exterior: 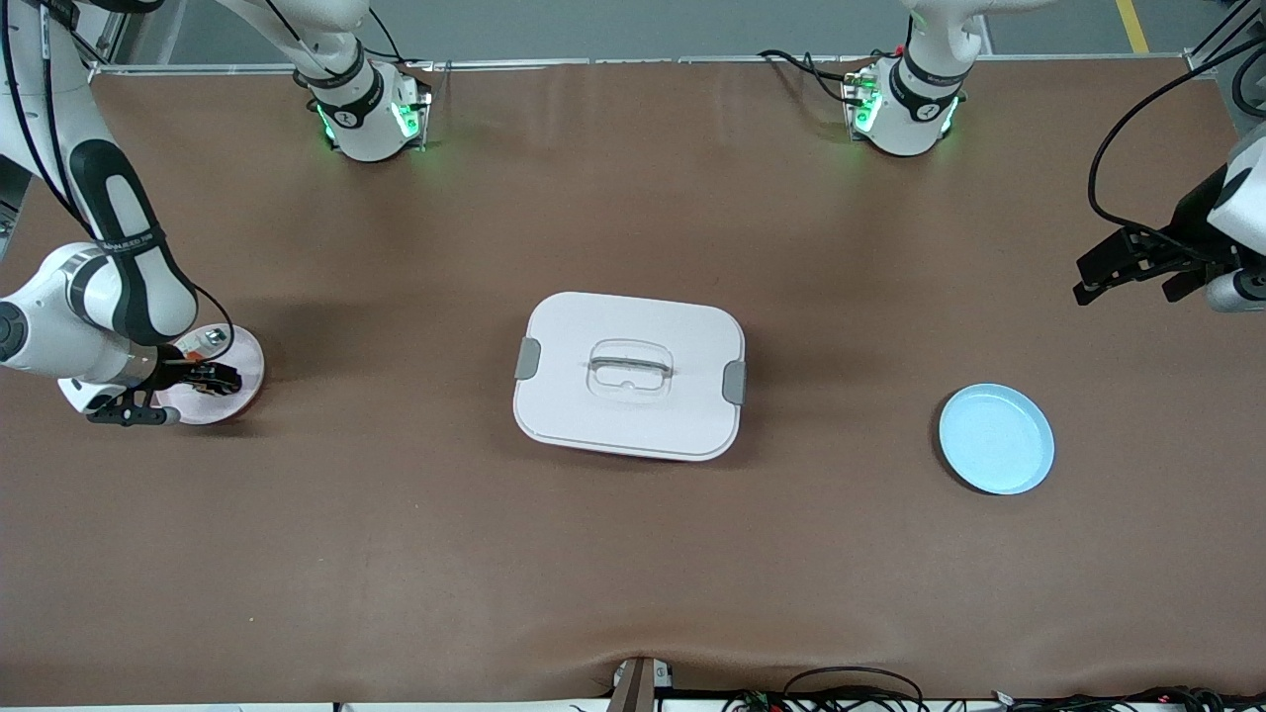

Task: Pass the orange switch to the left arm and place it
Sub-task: 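Close the right gripper on the orange switch and lift it, then carry the switch toward the box while the left gripper reaches over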

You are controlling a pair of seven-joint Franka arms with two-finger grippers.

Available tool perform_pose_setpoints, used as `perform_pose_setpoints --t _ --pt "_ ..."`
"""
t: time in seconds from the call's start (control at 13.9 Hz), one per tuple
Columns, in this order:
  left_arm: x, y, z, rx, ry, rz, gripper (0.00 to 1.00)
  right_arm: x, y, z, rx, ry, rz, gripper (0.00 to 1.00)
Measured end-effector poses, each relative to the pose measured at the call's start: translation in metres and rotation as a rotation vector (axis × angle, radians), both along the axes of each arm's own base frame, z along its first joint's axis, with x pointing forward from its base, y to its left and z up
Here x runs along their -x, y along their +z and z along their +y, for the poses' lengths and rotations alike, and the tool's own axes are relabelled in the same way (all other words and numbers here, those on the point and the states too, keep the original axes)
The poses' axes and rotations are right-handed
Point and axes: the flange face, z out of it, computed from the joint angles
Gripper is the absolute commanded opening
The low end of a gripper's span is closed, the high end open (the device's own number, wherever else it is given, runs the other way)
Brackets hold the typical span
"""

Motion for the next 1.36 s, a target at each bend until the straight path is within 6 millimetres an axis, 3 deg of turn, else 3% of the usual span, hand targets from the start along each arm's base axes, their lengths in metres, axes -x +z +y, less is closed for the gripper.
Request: perform_pose_setpoints --t 0.29,0.43,0.57,0.79,1.01,1.36 --pt "0.000 0.000 0.000 0.000 0.000 0.000 1.00 -0.007 0.010 0.000 -0.019 0.001 0.033 0.00" --pt "0.000 0.000 0.000 0.000 0.000 0.000 1.00 -0.021 0.034 0.001 -0.050 -0.007 0.097 0.00" --pt "0.000 0.000 0.000 0.000 0.000 0.000 1.00 -0.040 0.072 0.007 -0.070 -0.034 0.156 0.00" --pt "0.000 0.002 -0.005 0.017 -0.005 -0.004 1.00 -0.059 0.111 0.046 -0.085 -0.123 0.236 0.00" --pt "0.001 0.015 -0.020 0.099 -0.016 -0.023 1.00 -0.066 0.122 0.100 -0.142 -0.232 0.317 0.00" --pt "0.003 0.029 -0.053 0.331 -0.037 -0.026 1.00 -0.073 0.138 0.163 -0.218 -0.427 0.396 0.00"
